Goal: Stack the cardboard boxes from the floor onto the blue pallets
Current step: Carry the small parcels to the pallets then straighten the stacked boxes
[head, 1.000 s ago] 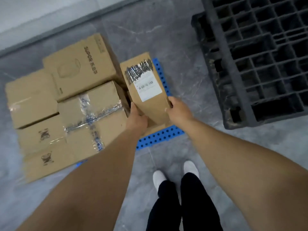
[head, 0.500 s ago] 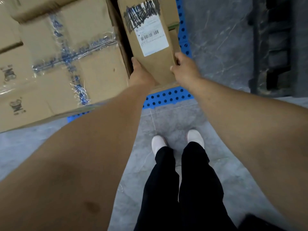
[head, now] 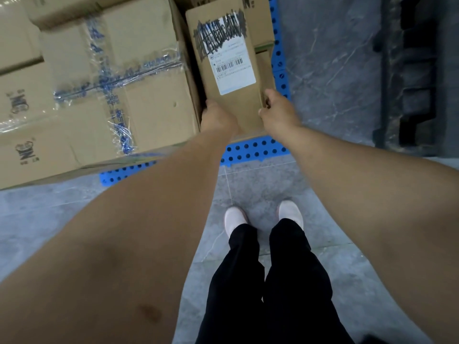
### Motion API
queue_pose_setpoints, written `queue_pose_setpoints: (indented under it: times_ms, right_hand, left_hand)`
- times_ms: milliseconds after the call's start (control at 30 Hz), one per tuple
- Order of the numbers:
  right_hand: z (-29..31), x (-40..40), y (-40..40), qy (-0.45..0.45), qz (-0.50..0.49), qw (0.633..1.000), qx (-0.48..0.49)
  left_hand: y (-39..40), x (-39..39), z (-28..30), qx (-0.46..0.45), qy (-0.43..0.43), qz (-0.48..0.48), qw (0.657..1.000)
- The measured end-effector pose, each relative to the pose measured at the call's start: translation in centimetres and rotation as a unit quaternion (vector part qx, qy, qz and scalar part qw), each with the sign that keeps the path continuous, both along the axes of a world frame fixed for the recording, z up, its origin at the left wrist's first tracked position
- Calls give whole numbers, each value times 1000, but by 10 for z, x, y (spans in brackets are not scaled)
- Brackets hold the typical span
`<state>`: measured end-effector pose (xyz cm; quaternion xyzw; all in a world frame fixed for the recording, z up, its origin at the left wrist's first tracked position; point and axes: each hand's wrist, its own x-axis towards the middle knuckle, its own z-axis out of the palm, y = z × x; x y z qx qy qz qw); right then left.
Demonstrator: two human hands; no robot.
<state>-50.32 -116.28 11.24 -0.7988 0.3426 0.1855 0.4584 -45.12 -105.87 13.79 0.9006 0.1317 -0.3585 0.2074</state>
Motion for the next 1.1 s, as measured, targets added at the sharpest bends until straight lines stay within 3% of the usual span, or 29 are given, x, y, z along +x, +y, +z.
queue_pose_setpoints:
  times_ms: [267,433,733,1100]
  right_hand:
    - [78,-15,7,-4,15,1000,-21]
    - [150,-28,18,9,95,994,-46]
    - [274,-58,54,-3,249,960,-128]
    - [350,-48,111,-85,382,905,-167]
  left_hand:
    - [15,-22,80,-85,-10,56,995]
    - [42,-43,144,-113,-6,96,989]
    - [103,-97,245,-106,-53,152,981]
    - [150,-159,313,-59,-120,222,966]
